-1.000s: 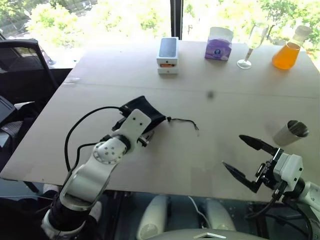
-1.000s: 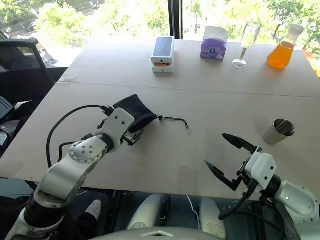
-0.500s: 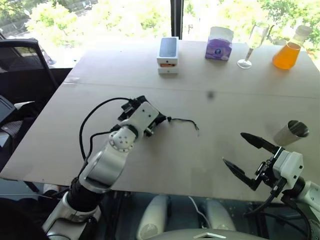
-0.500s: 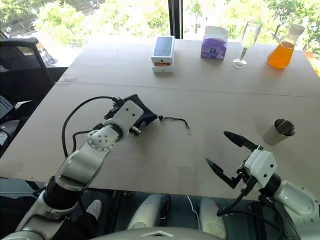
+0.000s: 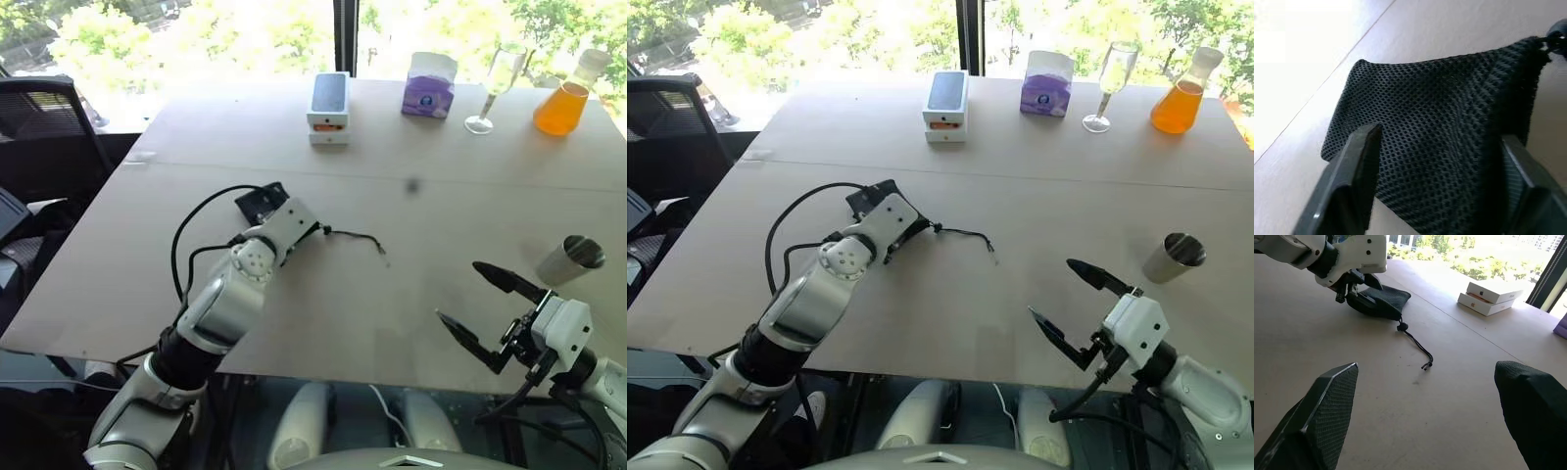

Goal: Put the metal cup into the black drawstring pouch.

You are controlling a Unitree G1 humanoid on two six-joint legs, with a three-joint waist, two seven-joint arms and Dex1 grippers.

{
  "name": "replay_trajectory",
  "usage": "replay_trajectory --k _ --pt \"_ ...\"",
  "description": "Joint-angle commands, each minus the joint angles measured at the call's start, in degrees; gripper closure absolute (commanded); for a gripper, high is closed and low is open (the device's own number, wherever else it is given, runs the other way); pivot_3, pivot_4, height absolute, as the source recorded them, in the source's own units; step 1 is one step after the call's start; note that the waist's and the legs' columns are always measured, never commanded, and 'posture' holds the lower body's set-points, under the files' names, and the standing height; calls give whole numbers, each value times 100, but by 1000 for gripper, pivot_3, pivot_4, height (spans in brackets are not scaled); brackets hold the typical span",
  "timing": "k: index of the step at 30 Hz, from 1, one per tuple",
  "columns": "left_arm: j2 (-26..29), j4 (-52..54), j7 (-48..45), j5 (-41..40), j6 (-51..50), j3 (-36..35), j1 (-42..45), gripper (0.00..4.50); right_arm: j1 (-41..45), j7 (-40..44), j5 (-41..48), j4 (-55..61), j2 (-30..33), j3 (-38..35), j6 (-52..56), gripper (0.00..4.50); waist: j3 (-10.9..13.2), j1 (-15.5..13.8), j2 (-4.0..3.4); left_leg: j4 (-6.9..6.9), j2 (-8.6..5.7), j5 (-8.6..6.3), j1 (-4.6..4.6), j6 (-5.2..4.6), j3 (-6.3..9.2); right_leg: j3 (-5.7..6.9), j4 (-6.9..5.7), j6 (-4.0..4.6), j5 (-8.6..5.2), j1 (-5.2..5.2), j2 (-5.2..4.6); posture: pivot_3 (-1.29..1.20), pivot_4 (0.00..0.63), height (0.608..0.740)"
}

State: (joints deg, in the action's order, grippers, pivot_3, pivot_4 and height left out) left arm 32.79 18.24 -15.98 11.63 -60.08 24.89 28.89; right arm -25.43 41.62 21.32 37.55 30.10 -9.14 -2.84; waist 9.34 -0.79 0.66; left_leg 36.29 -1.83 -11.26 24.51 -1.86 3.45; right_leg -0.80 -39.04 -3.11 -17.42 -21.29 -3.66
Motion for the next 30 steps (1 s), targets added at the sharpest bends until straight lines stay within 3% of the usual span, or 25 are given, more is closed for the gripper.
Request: replay_trajectory --k 1,2,3,8,11,13,15,23,25,30 --pt "45 -100 -425 -16 -204 77 390 3741 -66 -91 -18 233 -18 -58 -57 0 0 0 0 0 0 0 0 0 -1 1 -1 0 0 0 0 0 150 740" --pt "70 -127 -540 -55 -261 52 459 4367 -104 -134 -76 270 1 -77 4 0 0 1 0 0 0 0 0 0 -1 4 -1 0 0 0 1 0 150 740" --pt "92 -138 -639 -90 -296 18 500 4456 -136 -196 -165 316 33 -87 94 0 0 2 0 0 0 0 0 0 0 4 -1 0 0 0 2 0 150 740" --pt "14 -284 -1547 -950 -1020 -584 886 4456 8 -1185 -647 846 -13 -122 1332 0 0 6 0 1 1 1 4 1 -1 2 -7 0 0 -7 1 0 150 740" --pt "-259 -627 -1978 -1662 -1833 -1150 1312 4456 347 -1553 -1436 1392 568 -117 2751 0 1 4 -1 17 -2 1 11 1 -4 10 -31 -1 -1 -18 3 0 150 740" --pt "-648 -1014 -2194 -2155 -2633 -1661 1706 4456 984 -1736 -763 1676 695 -470 4196 0 3 2 4 27 -7 1 15 1 -6 11 -44 -3 -2 -22 2 0 150 740" --pt "-1043 -1486 -2153 -2376 -3125 -2036 1980 4456 1548 -1670 -5 1808 696 -858 4990 0 6 6 10 34 -6 2 18 0 -1 17 -53 -3 -2 -23 4 0 150 740" --pt "-2194 -2737 -1484 -2670 -3242 -2805 2326 4456 2481 -1867 565 1679 815 -1834 7014 0 8 7 14 39 -10 1 23 0 -4 11 -74 -4 -3 -29 0 0 150 740" --pt "-2491 -2903 -1303 -2647 -3111 -2861 2387 4456 2692 -1773 607 1462 1233 -1900 7659 0 8 0 12 44 -11 1 21 -1 -5 11 -76 -5 -2 -26 -2 0 150 740" --pt "-3097 -3209 -920 -2656 -2845 -3094 2617 4456 2970 -1586 561 912 2170 -2049 8119 0 13 1 19 47 -18 1 24 -2 -5 12 -77 -5 -2 -25 -11 0 150 740"
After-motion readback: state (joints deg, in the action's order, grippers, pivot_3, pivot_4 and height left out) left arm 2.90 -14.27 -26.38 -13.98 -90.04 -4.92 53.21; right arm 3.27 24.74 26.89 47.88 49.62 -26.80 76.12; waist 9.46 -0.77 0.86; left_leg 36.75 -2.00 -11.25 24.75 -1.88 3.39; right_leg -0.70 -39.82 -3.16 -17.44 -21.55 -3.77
